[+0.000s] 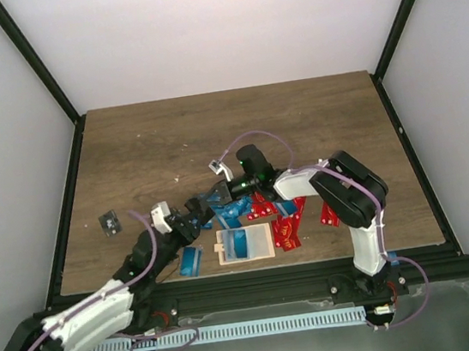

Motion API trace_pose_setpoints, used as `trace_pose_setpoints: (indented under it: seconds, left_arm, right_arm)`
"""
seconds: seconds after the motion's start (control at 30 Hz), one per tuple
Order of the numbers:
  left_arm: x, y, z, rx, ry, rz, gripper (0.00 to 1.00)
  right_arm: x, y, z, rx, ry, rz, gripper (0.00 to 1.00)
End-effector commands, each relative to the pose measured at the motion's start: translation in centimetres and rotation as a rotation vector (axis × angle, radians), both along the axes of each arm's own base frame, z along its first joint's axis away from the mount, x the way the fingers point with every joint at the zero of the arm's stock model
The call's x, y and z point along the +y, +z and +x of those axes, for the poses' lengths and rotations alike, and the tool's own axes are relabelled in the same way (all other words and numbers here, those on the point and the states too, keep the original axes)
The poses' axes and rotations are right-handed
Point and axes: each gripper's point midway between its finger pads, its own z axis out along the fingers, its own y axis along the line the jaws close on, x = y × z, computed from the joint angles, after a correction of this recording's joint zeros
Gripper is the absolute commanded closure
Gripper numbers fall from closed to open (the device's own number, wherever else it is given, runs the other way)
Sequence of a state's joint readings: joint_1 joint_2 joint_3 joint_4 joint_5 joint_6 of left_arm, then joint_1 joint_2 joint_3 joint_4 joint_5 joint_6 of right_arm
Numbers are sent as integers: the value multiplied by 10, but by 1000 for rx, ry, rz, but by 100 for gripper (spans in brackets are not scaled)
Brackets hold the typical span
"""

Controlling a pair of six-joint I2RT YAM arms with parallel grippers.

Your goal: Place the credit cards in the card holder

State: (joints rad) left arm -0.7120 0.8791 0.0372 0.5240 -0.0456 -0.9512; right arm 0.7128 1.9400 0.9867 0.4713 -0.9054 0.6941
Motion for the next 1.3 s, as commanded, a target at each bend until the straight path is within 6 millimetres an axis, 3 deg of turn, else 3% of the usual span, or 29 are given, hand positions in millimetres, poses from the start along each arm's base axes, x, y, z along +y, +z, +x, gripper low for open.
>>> trace_pose_setpoints:
  seconds: [0.0, 0.13, 0.3, 0.67, 1.27]
  left_arm:
    - [20, 11, -2, -74, 46, 94, 36]
    - [19, 34, -12, -162, -3, 66, 26]
    - [11, 74, -27, -288, -88, -39, 25]
    - [-8, 127, -52, -414, -253, -177, 39]
    - [-31, 138, -54, -423, -355, -260, 69]
  right_arm:
    - [7, 25, 3, -57, 9, 16, 99]
    - [-3, 46, -4, -87, -11, 21, 99]
    - [-20, 73, -21, -113, -30, 47, 99]
    - [-43, 119, -50, -148, -29, 141, 99]
    - [-48, 137, -76, -144, 40, 228, 99]
